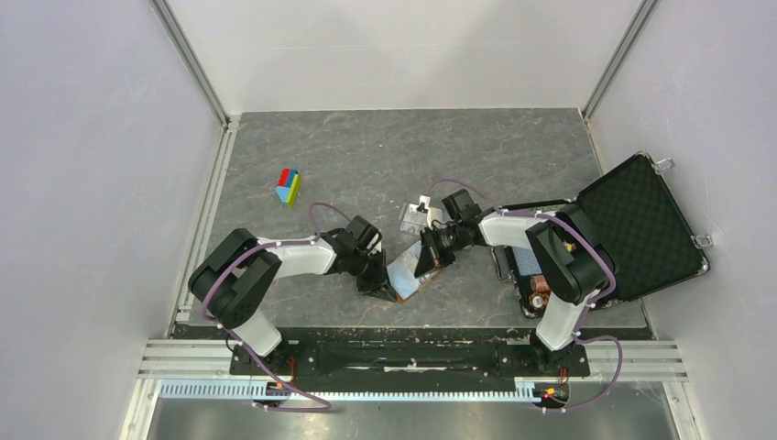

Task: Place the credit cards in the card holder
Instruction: Insert the credit card into the card holder.

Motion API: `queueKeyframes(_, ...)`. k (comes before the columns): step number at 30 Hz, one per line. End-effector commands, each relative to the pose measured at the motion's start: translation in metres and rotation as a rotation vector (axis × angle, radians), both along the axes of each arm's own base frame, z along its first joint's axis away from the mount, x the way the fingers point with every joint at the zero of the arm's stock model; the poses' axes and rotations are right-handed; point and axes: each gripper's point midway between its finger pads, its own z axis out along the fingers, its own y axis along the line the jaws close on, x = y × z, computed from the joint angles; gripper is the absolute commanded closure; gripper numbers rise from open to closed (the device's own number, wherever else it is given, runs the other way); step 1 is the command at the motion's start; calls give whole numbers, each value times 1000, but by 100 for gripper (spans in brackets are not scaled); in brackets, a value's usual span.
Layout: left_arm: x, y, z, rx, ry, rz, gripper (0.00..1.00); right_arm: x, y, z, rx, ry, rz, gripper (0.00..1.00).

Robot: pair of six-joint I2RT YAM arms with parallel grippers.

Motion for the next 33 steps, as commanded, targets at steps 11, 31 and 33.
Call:
queueKeyframes(11,27,14,3,97,-141,-8,98,-10,-13,-18,-150,2,-84,100)
queueKeyframes(31,62,17,6,-21,-124,138,67,21,-14,-3,-148,-48,-143,98)
queueKeyframes(33,65,17,4,-10,-126,132,72,16,-13,-5,-138,-17,-132,100)
